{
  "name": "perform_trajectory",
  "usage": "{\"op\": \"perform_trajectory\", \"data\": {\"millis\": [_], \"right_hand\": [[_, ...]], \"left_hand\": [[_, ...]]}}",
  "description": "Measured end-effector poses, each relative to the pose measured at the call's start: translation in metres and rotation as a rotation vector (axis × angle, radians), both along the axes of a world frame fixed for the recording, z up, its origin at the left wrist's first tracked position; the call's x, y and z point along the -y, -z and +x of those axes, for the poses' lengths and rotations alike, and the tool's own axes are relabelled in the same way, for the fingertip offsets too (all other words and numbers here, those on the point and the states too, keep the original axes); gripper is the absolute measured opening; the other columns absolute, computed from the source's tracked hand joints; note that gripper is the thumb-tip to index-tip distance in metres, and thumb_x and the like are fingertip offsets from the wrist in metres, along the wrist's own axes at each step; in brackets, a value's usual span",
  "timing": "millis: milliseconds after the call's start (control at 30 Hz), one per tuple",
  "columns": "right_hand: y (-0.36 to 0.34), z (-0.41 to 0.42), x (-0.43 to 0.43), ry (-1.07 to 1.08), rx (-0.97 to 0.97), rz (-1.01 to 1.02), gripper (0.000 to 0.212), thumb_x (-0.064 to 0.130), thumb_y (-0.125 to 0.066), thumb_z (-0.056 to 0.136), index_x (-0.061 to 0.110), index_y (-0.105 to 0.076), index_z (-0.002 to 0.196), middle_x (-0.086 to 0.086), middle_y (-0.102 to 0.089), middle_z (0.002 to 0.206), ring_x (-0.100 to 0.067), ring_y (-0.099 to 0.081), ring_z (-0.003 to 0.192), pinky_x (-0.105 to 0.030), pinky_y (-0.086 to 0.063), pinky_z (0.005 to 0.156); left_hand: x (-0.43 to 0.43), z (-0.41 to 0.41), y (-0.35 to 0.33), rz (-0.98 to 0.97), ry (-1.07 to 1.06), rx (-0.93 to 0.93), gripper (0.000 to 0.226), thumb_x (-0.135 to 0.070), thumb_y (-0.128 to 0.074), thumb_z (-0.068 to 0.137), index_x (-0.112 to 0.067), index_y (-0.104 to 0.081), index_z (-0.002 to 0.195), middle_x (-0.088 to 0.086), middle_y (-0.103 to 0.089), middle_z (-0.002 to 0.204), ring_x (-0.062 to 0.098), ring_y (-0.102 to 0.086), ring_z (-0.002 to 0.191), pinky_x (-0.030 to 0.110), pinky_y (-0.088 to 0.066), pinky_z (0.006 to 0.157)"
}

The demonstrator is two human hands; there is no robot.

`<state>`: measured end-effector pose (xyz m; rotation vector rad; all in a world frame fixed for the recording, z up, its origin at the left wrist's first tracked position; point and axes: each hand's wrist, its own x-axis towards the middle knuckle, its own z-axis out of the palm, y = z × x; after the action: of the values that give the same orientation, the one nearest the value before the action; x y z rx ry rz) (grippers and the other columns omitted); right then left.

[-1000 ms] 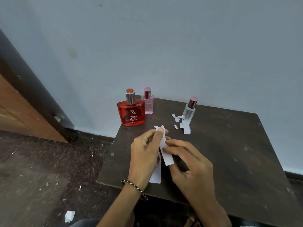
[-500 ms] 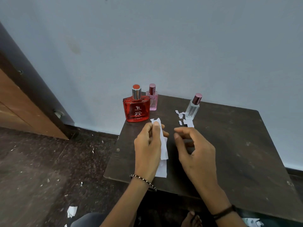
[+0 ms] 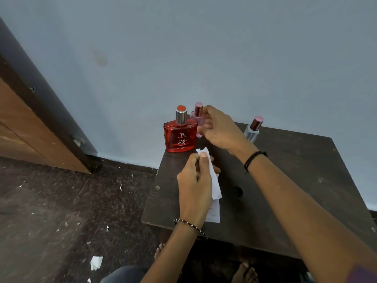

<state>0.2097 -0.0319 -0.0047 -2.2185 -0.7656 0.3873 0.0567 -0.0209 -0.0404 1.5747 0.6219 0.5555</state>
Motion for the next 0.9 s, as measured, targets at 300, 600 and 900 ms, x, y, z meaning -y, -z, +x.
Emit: {"op": "perform_trajectory", "data": {"millis": [300, 600, 900], "right_hand": [[-0.02, -0.034, 0.062, 0.185, 0.261, 0.182, 0.035, 0.03, -0.072, 0.094, 0.022, -0.058, 0.125, 0.011, -0.071, 0.113, 0.003, -0.067, 0.096, -0.007, -0.047, 0.087], [0.003, -0.083, 0.151, 0.476, 0.008, 0.486, 0.029, 0.055, -0.054, 0.093, 0.041, -0.054, 0.118, 0.014, -0.072, 0.106, 0.004, -0.07, 0.09, -0.011, -0.051, 0.068], [0.025, -0.082, 0.159, 0.431, 0.003, 0.458, 0.014, 0.05, -0.045, 0.094, 0.04, -0.048, 0.104, 0.025, -0.068, 0.091, 0.001, -0.067, 0.077, -0.006, -0.05, 0.064]], "left_hand": [[0.003, 0.002, 0.001, 0.042, -0.028, 0.036, 0.023, -0.034, -0.045, 0.106, -0.032, -0.061, 0.091, -0.029, -0.07, 0.081, -0.005, -0.068, 0.078, 0.007, -0.051, 0.063], [0.013, 0.012, -0.002, 0.144, 0.002, 0.023, 0.019, -0.039, -0.049, 0.104, -0.035, -0.067, 0.101, -0.024, -0.074, 0.087, -0.002, -0.069, 0.087, 0.013, -0.051, 0.072], [0.02, 0.04, -0.003, 0.194, 0.039, -0.024, 0.01, -0.043, -0.055, 0.101, -0.038, -0.056, 0.11, -0.014, -0.075, 0.077, 0.017, -0.07, 0.07, 0.021, -0.051, 0.06]]}}
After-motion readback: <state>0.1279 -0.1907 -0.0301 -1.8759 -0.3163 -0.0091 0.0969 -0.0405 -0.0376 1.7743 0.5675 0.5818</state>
